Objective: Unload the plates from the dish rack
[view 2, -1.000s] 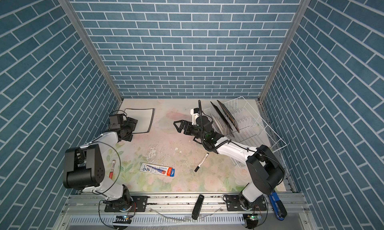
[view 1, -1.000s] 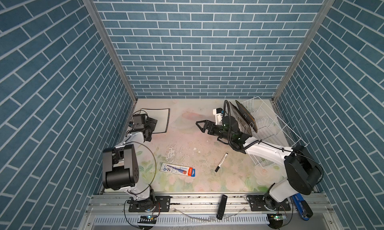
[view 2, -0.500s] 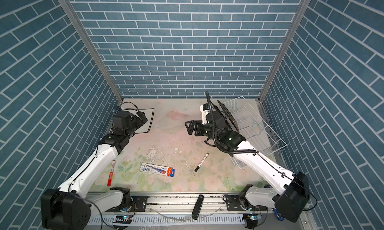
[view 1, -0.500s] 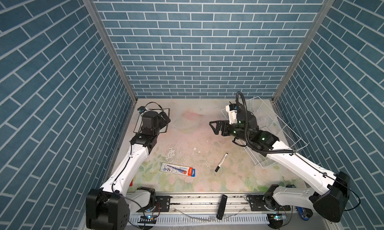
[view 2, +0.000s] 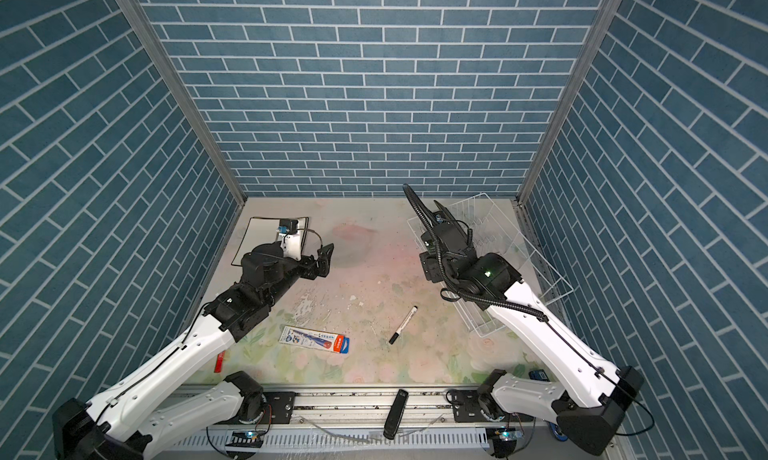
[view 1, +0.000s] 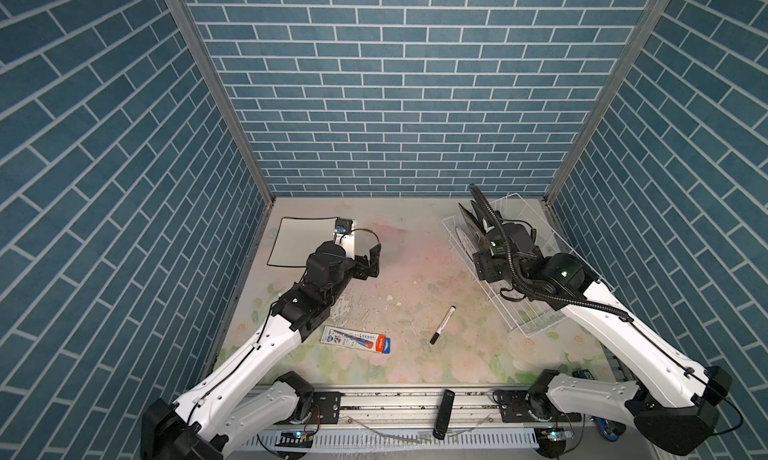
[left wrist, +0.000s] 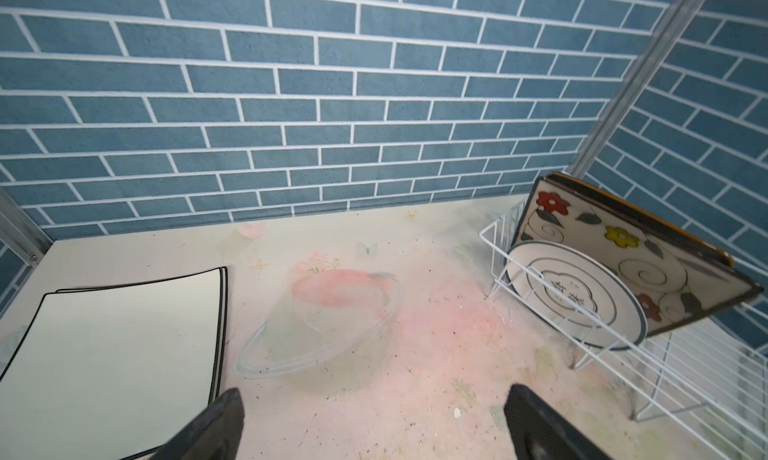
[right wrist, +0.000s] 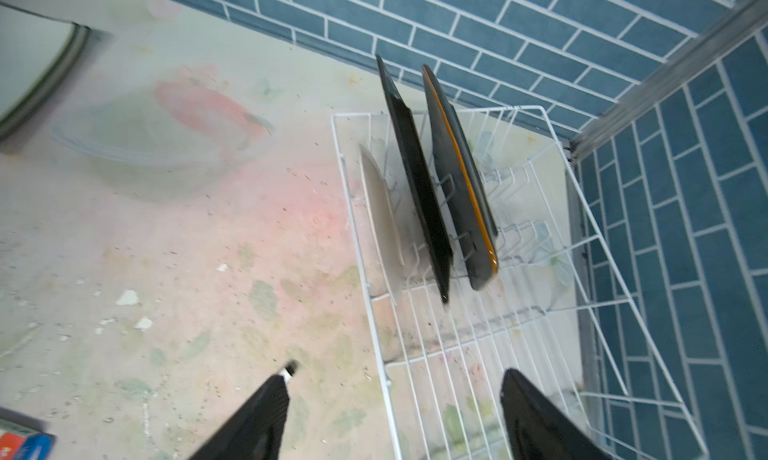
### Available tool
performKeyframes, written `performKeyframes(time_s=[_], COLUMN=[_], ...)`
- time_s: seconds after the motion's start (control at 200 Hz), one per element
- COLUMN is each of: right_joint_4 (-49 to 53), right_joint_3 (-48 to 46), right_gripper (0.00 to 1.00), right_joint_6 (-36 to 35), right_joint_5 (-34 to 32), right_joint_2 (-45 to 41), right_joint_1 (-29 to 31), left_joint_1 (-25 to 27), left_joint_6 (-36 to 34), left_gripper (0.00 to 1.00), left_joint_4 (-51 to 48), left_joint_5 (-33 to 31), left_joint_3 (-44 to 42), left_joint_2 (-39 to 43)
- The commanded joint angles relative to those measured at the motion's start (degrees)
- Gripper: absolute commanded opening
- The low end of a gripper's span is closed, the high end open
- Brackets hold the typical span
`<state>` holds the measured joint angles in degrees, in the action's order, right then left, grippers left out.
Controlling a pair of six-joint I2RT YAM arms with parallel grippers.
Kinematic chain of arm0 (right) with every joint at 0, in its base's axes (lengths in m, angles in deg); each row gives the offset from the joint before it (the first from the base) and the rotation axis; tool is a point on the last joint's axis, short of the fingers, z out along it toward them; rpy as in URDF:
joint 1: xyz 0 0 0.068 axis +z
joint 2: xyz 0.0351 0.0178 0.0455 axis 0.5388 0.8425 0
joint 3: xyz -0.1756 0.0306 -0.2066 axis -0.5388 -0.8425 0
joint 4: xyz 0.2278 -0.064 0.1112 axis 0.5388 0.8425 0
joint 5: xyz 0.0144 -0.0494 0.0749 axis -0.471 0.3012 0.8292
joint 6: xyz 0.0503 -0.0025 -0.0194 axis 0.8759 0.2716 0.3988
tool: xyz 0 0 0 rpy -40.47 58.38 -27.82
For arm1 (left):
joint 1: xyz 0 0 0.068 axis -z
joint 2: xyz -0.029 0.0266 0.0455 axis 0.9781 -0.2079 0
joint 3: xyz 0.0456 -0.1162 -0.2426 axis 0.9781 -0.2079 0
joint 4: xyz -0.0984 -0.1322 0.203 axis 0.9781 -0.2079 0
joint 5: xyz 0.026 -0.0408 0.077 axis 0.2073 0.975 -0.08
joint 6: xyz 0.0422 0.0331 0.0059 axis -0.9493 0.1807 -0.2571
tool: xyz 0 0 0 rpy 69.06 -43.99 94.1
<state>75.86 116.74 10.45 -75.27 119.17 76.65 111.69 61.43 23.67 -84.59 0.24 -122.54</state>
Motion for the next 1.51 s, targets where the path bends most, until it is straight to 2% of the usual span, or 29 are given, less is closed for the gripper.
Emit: performKeyframes(time_s=[0.0, 0.09, 0.175, 0.285, 0.34, 0.48, 0.55, 0.755, 0.99, 1.25, 1.501], right_joint_4=[8.73, 9.4, 9.9, 5.54, 3.42, 0.24, -0.84, -2.12, -3.46, -6.15, -7.73], right_joint_3=[3.9, 4.25, 4.77, 2.9, 1.66, -0.19, -0.71, 0.02, 0.76, -0.08, -0.74], right_gripper=[0.76, 0.75, 0.76, 0.76, 0.76, 0.74, 0.73, 0.7, 0.61, 0.49, 0.46], right_joint_6=[-3.31, -3.83, -4.14, -6.27, -7.7, -10.96, -12.82, -14.89, -15.74, -17.03, -17.45], right_joint_5=[-4.72, -2.85, -1.91, 0.23, 3.23, 3.08, 5.73, 7.56, 6.19, 8.11, 10.44], right_joint_2=[2.19, 3.05, 3.51, 2.15, 1.77, 1.93, 2.01, 5.47, 10.04, 11.77, 12.82], right_joint_1=[-1.85, -3.41, -5.77, -7.93, -8.92, -9.54, -9.86, -11.2, -12.57, -14.68, -15.93], left_joint_1=[2.26, 4.51, 6.92, 9.76, 10.23, 10.86, 11.25, 13.71, 13.94, 13.94, 13.94], left_joint_6=[-3.2, -4.63, -5.83, -6.62, -6.67, -5.55, -4.86, -6.05, -6.59, -6.08, -4.85], left_gripper=[1.0, 1.0, 1.0, 1.0, 1.0, 1.0, 1.0, 1.0, 1.0, 1.0, 1.0], left_joint_4=[3.45, 5.44, 5.12, 6.44, 6.84, 10.43, 13.65, 15.6, 15.37, 15.94, 12.23], left_joint_5=[0.88, 2.57, 1.49, 0.87, 2.05, 5.54, 7.79, 5.23, 3.28, 3.12, 2.97], left_joint_3=[-2.44, -3.38, -2.5, -2.05, -1.94, -3.06, -3.82, -3.08, -4.51, -5.98, -4.51], left_joint_2=[0.35, -0.77, -2.15, -3.88, -4.85, -6.72, -7.89, -11.21, -10.86, -10.72, -12.0])
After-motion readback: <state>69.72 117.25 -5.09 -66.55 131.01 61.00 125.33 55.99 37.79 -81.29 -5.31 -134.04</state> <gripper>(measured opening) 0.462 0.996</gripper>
